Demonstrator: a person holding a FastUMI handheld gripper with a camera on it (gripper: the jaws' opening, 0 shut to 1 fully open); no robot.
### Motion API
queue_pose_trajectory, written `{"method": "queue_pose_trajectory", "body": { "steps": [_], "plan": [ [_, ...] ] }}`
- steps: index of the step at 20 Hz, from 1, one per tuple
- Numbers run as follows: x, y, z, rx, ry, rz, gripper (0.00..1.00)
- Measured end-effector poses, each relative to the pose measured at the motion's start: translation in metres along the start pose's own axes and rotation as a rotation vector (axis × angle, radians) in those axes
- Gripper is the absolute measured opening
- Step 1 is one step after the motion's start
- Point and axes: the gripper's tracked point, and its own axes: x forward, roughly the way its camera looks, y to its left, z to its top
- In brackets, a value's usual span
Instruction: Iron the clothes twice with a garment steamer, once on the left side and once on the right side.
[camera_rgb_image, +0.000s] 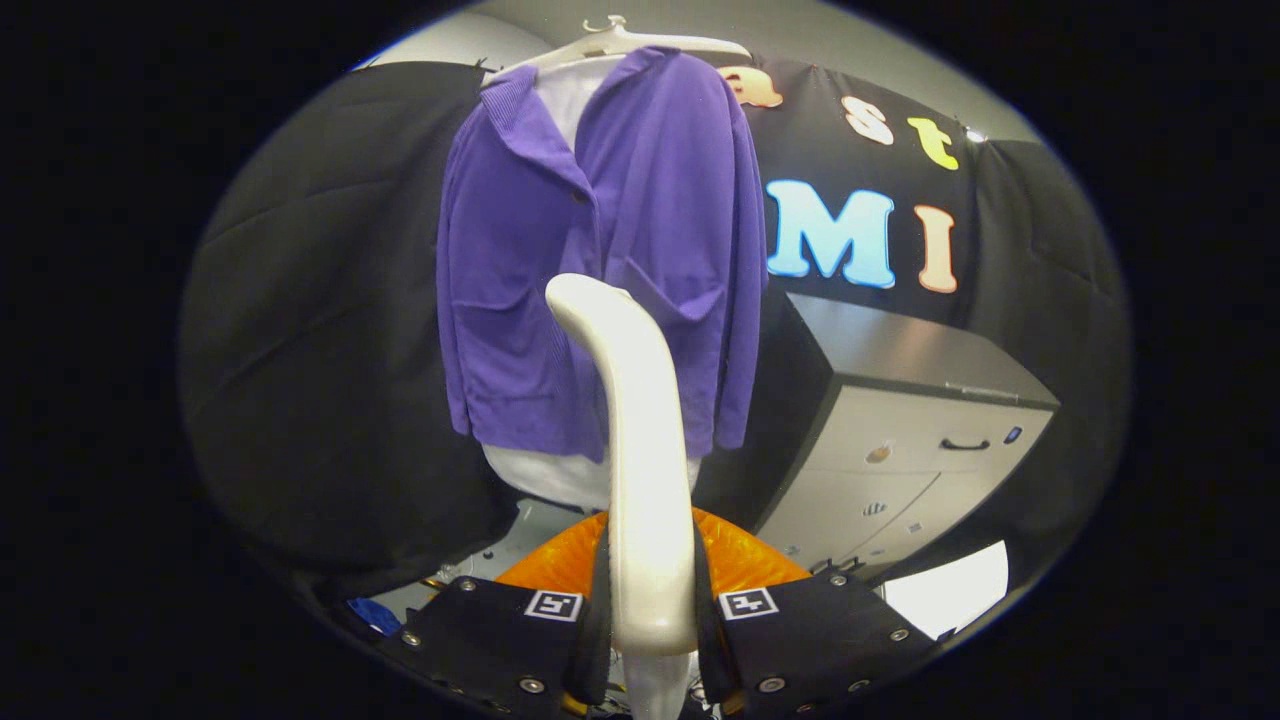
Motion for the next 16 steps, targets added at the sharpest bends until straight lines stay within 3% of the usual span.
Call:
{"method": "queue_pose_trajectory", "body": {
  "steps": [9,16],
  "plan": [
    [-0.017,0.065,0.177,-0.050,-0.370,0.054,0.35],
    [-0.006,0.109,0.247,-0.159,-0.536,0.029,0.35]
  ]
}}
